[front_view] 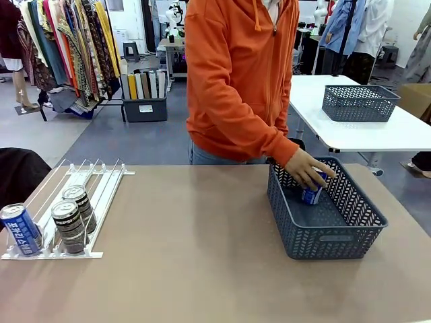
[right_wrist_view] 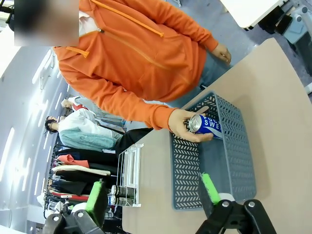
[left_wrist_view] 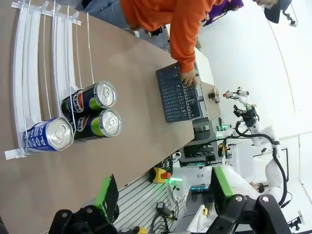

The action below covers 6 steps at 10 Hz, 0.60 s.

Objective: Retrieve and store the cans from the dispenser.
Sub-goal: Pick up the last remaining can from one row of the Automatic Can Dispenser and place it in the middle of the table.

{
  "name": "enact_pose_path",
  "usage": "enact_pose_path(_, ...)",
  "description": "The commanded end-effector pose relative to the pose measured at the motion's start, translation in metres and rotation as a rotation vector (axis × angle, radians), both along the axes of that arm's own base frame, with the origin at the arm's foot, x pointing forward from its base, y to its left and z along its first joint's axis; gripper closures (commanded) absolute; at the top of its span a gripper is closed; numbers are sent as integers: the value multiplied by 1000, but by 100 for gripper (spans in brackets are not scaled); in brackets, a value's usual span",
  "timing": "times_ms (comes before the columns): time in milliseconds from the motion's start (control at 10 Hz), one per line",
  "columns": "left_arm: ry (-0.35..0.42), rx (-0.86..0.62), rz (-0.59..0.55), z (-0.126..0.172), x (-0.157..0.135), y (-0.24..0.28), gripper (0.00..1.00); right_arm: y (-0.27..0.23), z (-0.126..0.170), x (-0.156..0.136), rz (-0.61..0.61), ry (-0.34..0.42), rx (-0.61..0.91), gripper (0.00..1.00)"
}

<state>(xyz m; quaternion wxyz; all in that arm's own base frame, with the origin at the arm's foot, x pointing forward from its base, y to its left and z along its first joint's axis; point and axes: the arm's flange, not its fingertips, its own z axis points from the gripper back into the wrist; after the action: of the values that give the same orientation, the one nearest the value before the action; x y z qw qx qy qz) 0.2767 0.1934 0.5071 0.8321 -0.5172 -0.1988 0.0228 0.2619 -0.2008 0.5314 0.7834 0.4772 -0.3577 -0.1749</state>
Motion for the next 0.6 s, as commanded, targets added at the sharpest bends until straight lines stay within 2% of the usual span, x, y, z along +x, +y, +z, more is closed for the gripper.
enact_pose_path(0, -29, -15, -7, -1, 1, -2, 0, 0, 0, 3, 4, -42, 7, 0)
enact_pose_path(300, -29, -15, -7, -1, 1, -2, 0, 0, 0, 3, 4, -42, 7, 0)
enact_pose_path(400, 1, -1, -3, -1, 0, -1, 0, 0, 0, 3, 4, -42, 7, 0)
enact_pose_path(500, 93, 161, 0, 9, 9, -14, 0, 0, 0, 3, 4, -42, 7, 0)
